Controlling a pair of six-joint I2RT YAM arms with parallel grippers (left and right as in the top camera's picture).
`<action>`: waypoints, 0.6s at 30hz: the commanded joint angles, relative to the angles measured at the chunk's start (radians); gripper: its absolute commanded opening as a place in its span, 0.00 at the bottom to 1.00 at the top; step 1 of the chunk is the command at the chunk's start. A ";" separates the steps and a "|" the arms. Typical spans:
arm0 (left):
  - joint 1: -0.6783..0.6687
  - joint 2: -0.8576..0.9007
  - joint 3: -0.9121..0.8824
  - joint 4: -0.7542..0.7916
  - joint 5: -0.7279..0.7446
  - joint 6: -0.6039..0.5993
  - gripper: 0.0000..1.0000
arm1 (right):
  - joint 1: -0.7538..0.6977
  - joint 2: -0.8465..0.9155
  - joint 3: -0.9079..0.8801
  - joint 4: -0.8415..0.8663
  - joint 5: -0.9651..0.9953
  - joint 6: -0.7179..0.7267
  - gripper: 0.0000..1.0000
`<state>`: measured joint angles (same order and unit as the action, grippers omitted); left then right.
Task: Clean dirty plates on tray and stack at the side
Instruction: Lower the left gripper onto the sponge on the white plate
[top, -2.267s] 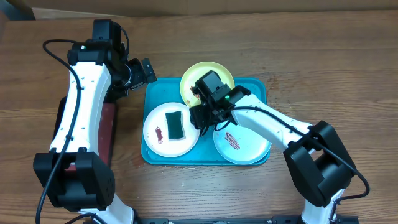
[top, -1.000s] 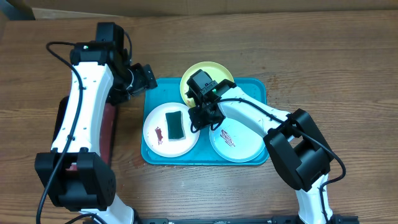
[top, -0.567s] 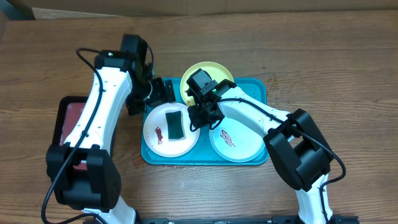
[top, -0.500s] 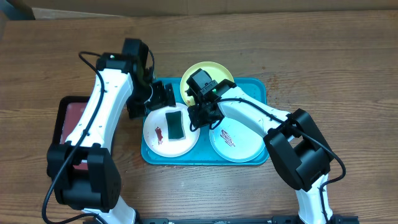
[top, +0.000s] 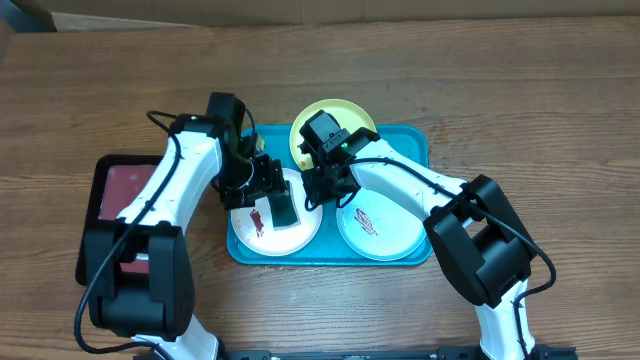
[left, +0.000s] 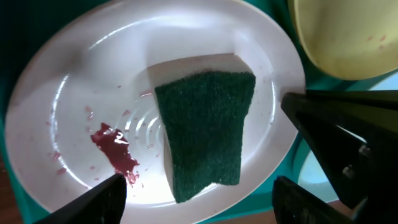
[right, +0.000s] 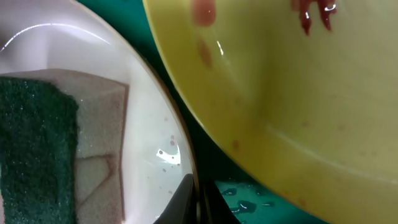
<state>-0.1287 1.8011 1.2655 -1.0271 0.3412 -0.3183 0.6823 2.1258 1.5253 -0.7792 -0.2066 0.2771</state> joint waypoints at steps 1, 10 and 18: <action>-0.028 0.010 -0.039 0.042 0.013 -0.044 0.75 | 0.005 0.014 0.019 0.006 0.014 0.035 0.04; -0.080 0.010 -0.079 0.140 -0.038 -0.134 0.64 | 0.005 0.014 0.019 -0.001 0.011 0.045 0.04; -0.089 0.010 -0.079 0.142 -0.148 -0.177 0.63 | 0.005 0.014 0.019 -0.006 0.011 0.045 0.04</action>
<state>-0.2100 1.8011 1.1904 -0.8890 0.2604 -0.4522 0.6823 2.1258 1.5253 -0.7856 -0.2054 0.3145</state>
